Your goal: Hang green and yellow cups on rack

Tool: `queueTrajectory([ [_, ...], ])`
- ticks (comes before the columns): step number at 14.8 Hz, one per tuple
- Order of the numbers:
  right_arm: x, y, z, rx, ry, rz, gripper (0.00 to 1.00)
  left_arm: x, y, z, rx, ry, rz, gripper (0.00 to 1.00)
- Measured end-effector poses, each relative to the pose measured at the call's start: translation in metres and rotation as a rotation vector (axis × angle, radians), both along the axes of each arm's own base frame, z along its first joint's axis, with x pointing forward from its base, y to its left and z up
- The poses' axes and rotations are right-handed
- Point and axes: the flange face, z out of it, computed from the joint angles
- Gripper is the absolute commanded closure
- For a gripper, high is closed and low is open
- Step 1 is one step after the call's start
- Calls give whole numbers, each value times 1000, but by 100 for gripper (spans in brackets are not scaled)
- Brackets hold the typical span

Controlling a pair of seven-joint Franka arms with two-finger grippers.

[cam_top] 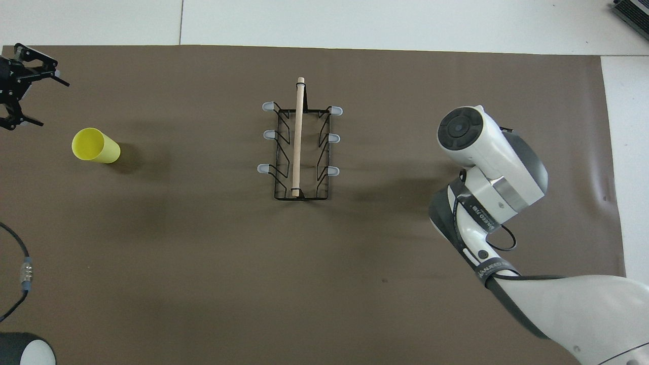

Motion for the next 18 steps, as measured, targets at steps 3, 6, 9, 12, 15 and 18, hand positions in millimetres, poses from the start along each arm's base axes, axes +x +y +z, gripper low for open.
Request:
queueTrajectory([
  [3,-20,10,-30,-113,55,202,0,8,33,-34,-35,16,153,0],
  [6,-45,22,-59,-239,102,392,0,5,72,-58,-76,25,254,0],
  [9,-63,28,-78,-311,136,506,0,2,98,-86,-121,25,387,0],
  [12,-72,23,-82,-349,148,551,0,-1,106,-114,-164,41,515,0],
  [15,-72,18,-78,-365,149,563,0,-10,113,-133,-212,66,607,0],
  [18,-75,11,-81,-380,156,577,0,-35,127,-156,-291,76,717,0],
])
